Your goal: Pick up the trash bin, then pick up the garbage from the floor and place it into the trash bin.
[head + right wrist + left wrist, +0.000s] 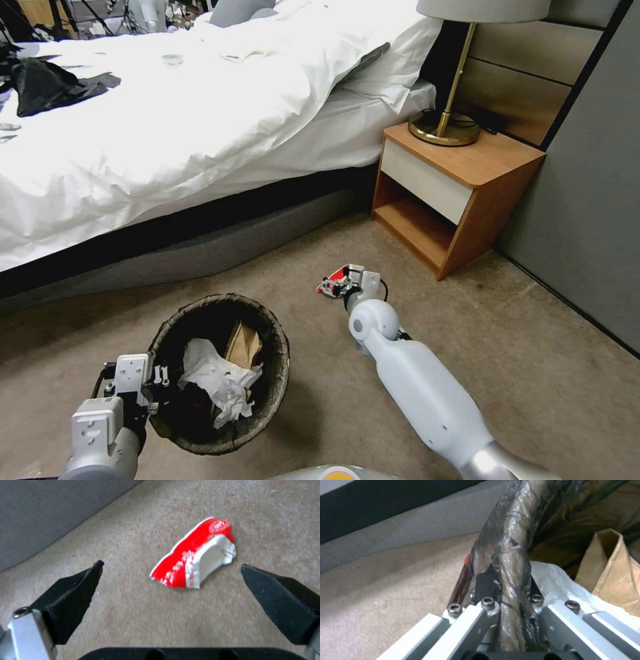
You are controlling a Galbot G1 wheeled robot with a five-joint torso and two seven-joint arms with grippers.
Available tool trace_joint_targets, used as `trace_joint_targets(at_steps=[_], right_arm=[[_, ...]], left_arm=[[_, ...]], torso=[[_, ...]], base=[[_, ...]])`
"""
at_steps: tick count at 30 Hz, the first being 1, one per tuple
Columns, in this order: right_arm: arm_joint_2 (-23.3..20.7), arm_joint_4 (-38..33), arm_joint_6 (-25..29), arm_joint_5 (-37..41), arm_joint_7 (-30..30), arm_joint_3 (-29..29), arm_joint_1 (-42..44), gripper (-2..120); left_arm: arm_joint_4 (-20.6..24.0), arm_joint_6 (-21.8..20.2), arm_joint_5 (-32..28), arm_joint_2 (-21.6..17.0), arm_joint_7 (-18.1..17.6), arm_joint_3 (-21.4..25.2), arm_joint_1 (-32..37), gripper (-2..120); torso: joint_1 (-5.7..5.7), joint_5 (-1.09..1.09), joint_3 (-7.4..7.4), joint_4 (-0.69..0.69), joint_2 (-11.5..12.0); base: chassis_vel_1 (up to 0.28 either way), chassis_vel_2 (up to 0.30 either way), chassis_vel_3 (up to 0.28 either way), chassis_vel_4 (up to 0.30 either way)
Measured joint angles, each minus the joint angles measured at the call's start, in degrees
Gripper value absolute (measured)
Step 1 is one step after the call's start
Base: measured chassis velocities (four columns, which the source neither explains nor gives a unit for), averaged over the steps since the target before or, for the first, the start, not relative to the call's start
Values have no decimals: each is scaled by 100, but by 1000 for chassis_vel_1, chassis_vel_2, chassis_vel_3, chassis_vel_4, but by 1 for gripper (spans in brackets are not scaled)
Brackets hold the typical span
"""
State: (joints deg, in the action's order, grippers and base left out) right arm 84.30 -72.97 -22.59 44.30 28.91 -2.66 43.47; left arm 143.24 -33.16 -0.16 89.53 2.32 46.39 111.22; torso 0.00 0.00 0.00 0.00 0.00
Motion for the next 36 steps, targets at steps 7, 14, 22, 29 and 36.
trace_joint_targets(at_steps=[7,14,22,29,36], right_arm=[[194,757,118,-42,-208,-18,-425,100],[443,1620,246,-165,-393,-2,-798,100],[579,2160,361,-159,-515,5,-1028,100],[641,2610,399,70,-715,-1,-1211,100],[716,3232,470,303,-937,-86,-1506,100]], left_arm=[[0,-3,-1,-15,8,-2,-2,1],[0,-12,-3,-11,21,-19,-10,1],[0,-12,-2,-10,25,-15,-7,1],[0,-11,-1,-9,28,-26,-7,1],[0,-6,6,-10,32,-28,8,1]], torso=[[0,0,0,0,0],[0,0,0,1,0],[0,0,0,0,0],[0,0,-1,1,0],[0,0,0,1,0]], base=[[0,0,0,0],[0,0,0,0],[0,0,0,0],[0,0,0,0],[0,0,0,0]])
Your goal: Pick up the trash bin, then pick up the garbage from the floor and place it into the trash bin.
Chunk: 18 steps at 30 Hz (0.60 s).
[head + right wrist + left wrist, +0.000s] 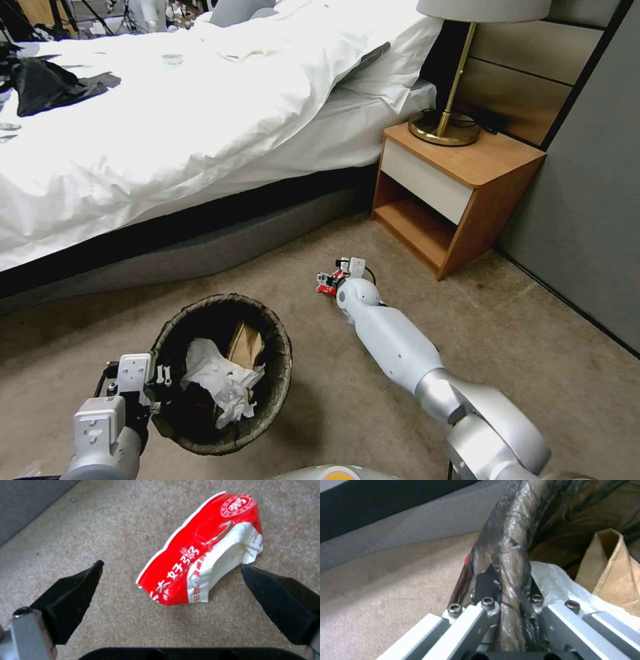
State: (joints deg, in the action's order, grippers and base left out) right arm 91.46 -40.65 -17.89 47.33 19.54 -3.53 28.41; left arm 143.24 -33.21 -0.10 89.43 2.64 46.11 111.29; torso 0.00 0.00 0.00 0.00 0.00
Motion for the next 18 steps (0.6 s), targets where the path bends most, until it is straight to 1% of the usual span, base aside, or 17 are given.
trace_joint_targets(at_steps=[4,6,9,10,15,18], right_arm=[[43,242,54,23,-97,-46,-103,100],[73,507,92,31,-267,-64,-226,100],[74,663,107,33,-363,-72,-300,100],[75,892,114,47,-480,-83,-416,100],[74,1195,124,80,-654,-109,-608,100],[75,1454,132,77,-870,-137,-767,100]], left_arm=[[0,1,1,0,1,0,5,1],[0,3,2,-2,1,0,14,1],[0,3,3,-3,1,1,20,1],[0,4,4,-4,1,1,26,1],[0,6,15,-3,2,-1,35,1],[0,6,27,-1,6,-16,36,1]], torso=[[0,0,0,0,0],[0,0,0,-1,0],[0,0,0,-1,0],[0,0,0,0,0],[0,1,0,0,0],[0,0,0,-1,0]], base=[[0,0,0,0],[0,0,0,0],[0,0,0,0],[0,0,0,0],[0,0,0,0],[0,0,0,0]])
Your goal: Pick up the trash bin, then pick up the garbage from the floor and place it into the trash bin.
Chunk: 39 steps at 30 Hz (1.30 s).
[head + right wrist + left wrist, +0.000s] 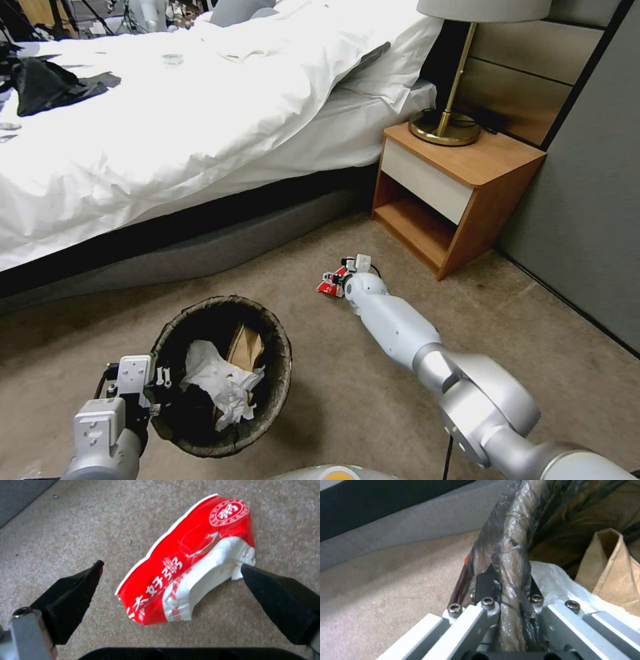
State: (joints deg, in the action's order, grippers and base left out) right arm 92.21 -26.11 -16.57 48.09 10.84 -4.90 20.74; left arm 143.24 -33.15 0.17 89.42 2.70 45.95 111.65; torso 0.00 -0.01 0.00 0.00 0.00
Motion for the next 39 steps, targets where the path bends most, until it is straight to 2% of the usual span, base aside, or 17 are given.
trace_joint_targets(at_steps=[12,33,35,36,39], right_arm=[[-4,590,-165,532,-426,-37,-411,100],[-34,711,-237,720,-617,-36,-241,100],[-36,721,-200,782,-669,-35,-222,91],[-36,721,-200,782,-669,-35,-222,91],[-41,721,-158,800,-740,-36,-169,76]], left_arm=[[0,6,26,7,6,-12,9,1],[0,12,78,6,11,-41,24,1],[0,12,83,10,12,-44,24,1],[0,12,83,10,12,-44,24,1],[0,20,91,16,12,-45,25,1]], torso=[[0,0,0,0,0],[0,1,0,1,0],[0,0,0,0,0],[0,0,0,0,0],[0,0,0,1,0]], base=[[0,0,0,0],[0,0,0,0],[0,0,0,0],[0,0,0,0],[0,0,0,0]])
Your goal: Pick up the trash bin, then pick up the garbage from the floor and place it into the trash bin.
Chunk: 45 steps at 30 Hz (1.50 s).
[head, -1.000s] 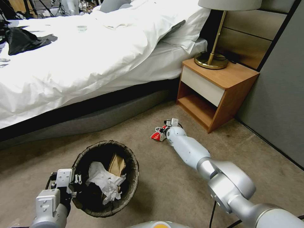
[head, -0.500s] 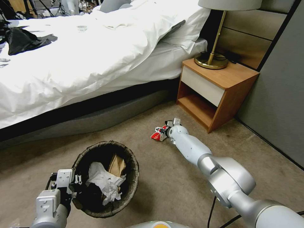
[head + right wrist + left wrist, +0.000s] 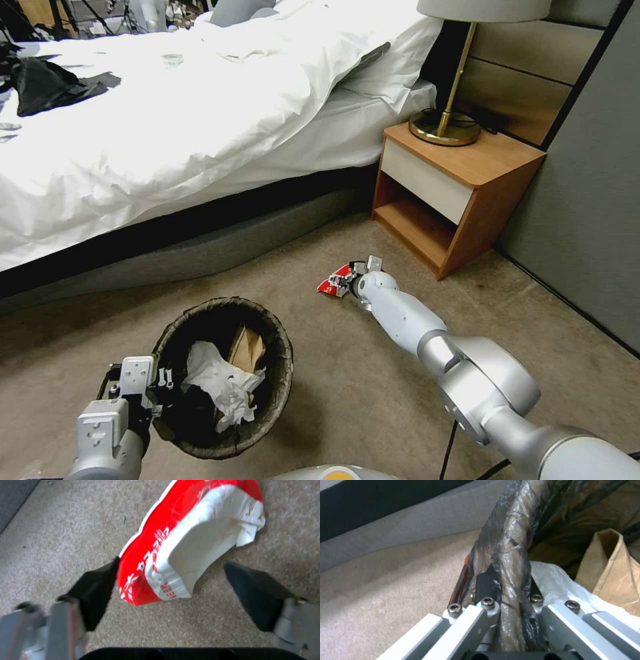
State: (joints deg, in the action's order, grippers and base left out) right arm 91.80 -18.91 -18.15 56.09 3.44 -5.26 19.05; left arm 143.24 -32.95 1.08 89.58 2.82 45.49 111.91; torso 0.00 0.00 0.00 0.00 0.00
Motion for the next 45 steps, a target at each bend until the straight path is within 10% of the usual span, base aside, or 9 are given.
trace_joint_targets(at_steps=[21,33,45], right_arm=[[-126,-58,98,-84,-135,-4,63,1],[-226,-351,220,-317,-118,-7,230,0],[-1329,-4162,-400,-1296,421,865,1495,0]], left_arm=[[0,25,47,-2,3,-22,13,1],[0,34,52,-33,9,-23,24,1],[0,-9,-87,-145,11,-16,-48,1]], torso=[[0,0,0,0,0],[0,0,0,-1,0],[1,-3,0,0,0]], base=[[0,0,0,0],[0,0,0,0],[0,0,0,0]])
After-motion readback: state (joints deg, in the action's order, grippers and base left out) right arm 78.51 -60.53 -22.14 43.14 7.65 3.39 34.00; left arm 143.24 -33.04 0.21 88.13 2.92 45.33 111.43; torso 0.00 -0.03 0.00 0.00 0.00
